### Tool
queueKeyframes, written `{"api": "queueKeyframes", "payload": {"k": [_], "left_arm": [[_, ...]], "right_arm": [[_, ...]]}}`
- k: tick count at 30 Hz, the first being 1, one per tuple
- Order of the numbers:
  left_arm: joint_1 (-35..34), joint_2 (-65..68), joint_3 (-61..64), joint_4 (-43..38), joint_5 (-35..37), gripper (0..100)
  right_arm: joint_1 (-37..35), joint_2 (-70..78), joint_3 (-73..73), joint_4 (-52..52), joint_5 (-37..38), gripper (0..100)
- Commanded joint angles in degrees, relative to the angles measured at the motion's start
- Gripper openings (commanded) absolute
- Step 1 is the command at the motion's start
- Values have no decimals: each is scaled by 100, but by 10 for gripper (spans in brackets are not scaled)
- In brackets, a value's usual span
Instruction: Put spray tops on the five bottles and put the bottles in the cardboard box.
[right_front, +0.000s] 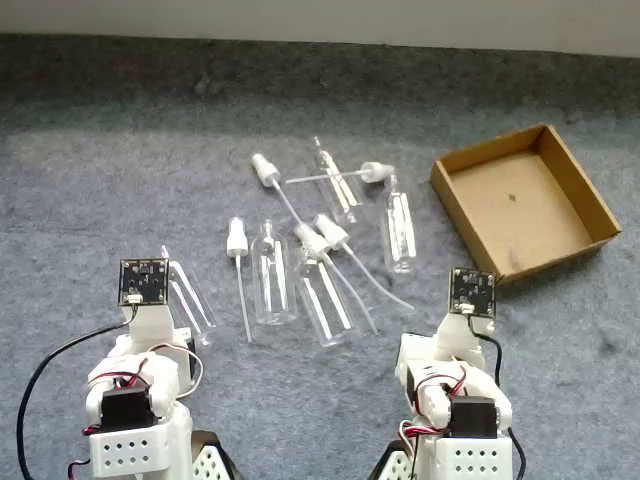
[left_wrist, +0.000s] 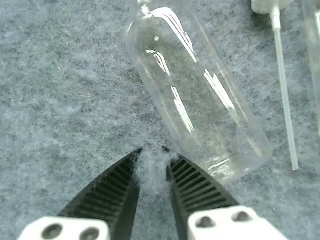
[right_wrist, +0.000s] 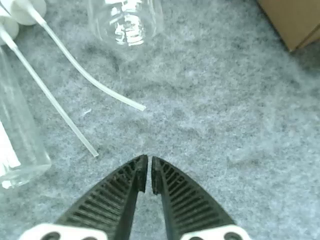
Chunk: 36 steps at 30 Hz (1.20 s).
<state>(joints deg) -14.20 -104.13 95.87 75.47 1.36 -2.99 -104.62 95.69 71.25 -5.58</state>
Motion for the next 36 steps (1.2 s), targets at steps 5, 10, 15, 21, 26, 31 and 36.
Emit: {"api": "queueKeyframes", "payload": {"k": [5,10,15,21,26,31,36], "left_arm": [[-75,-40,127,26,-44,5],[-75,-40,127,26,-44,5],[-75,-40,127,26,-44,5],[-75,-40,127,26,-44,5],[-75,-40,127,26,-44,5],[-75,-40,127,26,-44,5],[-75,-40,127,26,-44,5]], "right_arm": [[75,-66,690,40,-53,5],[75,-66,690,40,-44,5],[92,-66,655,31,-44,5],[92,-66,637,22,-35,5],[101,-66,629,-453,-35,6],[101,-66,646,-1323,-35,6],[101,-66,673,-1130,-35,6]]}}
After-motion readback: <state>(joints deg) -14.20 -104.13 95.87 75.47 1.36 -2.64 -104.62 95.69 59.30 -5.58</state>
